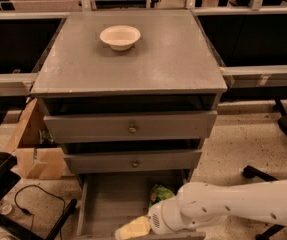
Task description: Place green rice chip bag into bottom drawer
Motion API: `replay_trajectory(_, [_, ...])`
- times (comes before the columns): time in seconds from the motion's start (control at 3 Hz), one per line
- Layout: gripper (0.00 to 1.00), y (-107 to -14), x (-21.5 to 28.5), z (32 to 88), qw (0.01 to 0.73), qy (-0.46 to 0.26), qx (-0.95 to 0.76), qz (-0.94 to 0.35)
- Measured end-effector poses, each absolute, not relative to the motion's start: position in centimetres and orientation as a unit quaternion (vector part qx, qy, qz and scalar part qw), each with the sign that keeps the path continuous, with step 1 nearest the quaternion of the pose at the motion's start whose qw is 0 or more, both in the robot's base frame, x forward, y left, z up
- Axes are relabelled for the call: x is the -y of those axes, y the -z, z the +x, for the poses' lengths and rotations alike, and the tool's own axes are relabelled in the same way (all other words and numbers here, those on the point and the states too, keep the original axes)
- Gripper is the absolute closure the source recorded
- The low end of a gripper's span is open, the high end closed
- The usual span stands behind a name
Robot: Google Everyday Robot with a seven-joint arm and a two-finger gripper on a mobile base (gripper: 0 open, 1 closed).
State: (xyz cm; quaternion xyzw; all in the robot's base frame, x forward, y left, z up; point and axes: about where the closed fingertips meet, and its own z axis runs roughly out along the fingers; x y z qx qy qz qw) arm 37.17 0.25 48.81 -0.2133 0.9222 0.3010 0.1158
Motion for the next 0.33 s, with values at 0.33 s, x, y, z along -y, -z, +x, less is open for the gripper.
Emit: replay_trajectory(0.33, [0.0, -51.36, -1.75, 32.47, 0.091, -0.268, -0.932, -0.227])
